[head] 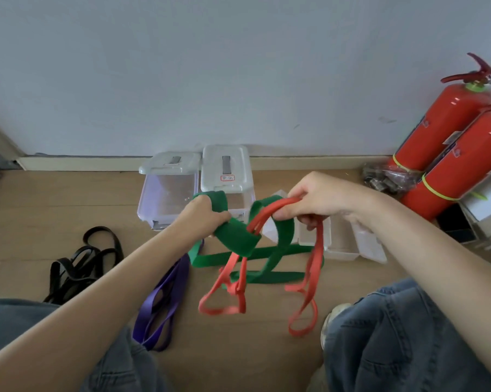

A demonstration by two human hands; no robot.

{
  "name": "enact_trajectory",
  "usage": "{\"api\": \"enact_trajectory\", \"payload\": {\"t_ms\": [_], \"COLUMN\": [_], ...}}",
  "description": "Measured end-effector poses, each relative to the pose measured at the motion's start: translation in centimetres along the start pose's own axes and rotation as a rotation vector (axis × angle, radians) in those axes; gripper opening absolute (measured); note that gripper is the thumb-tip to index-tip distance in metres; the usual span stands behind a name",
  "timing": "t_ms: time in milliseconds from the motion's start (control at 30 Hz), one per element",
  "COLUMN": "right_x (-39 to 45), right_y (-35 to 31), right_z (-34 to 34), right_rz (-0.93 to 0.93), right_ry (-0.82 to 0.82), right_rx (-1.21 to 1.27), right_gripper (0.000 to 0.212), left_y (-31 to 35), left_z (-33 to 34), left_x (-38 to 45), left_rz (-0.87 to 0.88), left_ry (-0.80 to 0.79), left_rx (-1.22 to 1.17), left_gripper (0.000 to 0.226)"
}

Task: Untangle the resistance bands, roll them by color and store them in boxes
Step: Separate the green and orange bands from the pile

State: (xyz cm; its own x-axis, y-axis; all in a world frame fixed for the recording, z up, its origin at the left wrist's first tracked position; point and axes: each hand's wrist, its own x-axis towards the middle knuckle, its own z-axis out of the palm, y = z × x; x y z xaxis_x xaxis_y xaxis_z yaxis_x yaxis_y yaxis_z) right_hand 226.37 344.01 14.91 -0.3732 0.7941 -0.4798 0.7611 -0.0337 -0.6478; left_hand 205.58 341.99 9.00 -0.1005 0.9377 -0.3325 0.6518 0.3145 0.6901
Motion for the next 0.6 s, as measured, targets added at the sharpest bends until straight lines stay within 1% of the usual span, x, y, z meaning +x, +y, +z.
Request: {"api": "enact_trajectory", "payload": {"t_ms": [67, 100, 133, 200, 233, 267, 300, 367, 433, 467, 533, 567, 600], "right_x": [-0.3, -0.4, -0.6, -0.8, -0.8, -0.8, -0.6, -0.1, 0.0, -0.1, -0.2, -0.2, -0.1], "right_y": [0.1, 0.1, 0.0, -0.5, -0.8, -1.0, -1.2, -1.4, -1.2, -1.2, -1.1, -1.1, -1.0], "right_z": [-0.5, -0.6, -0.5, -0.1, 0.3, 0.6, 0.8, 0.9, 0.2, -0.3, -1.0, -0.9, -0.6], "right_rz": [0.013, -0.001, -0.032, -0.126, -0.171, -0.203, -0.217, -0.203, -0.198, -0.214, -0.262, -0.278, -0.283], "right_ry": [0.047, 0.062, 0.051, -0.058, -0.113, -0.12, -0.062, 0.18, 0.413, 0.507, 0.637, 0.663, 0.672], "right_rx": [-0.148, -0.154, -0.11, 0.088, 0.209, 0.297, 0.35, 0.422, 0.555, 0.654, 0.786, 0.794, 0.781], "right_gripper": [0.026, 0.025, 0.022, 0.014, 0.011, 0.011, 0.013, 0.02, 0.018, 0.015, 0.01, 0.009, 0.009], "left_y": [-0.1, -0.1, 0.0, 0.4, 0.6, 0.9, 1.2, 1.6, 1.5, 1.3, 0.2, -0.4, -0.9], "left_z": [0.1, 0.0, 0.0, 0.1, 0.4, 0.7, 1.0, 1.6, 1.5, 1.3, 1.0, 0.7, 0.7], "left_x": [0.2, 0.2, 0.2, -0.1, -0.5, -0.7, -1.0, -1.6, -1.8, -1.5, -0.6, -0.3, -0.1], "left_rz": [0.04, 0.055, 0.068, 0.091, 0.118, 0.163, 0.214, 0.301, 0.322, 0.326, 0.29, 0.243, 0.188], "left_ry": [0.046, 0.074, 0.1, 0.113, 0.097, 0.069, 0.029, -0.09, -0.177, -0.18, -0.165, -0.183, -0.234], "left_rx": [0.084, 0.107, 0.114, 0.107, 0.114, 0.114, 0.112, 0.033, -0.076, -0.044, 0.167, 0.288, 0.382], "left_gripper": [0.031, 0.03, 0.029, 0.03, 0.03, 0.029, 0.028, 0.03, 0.03, 0.027, 0.019, 0.018, 0.015]}}
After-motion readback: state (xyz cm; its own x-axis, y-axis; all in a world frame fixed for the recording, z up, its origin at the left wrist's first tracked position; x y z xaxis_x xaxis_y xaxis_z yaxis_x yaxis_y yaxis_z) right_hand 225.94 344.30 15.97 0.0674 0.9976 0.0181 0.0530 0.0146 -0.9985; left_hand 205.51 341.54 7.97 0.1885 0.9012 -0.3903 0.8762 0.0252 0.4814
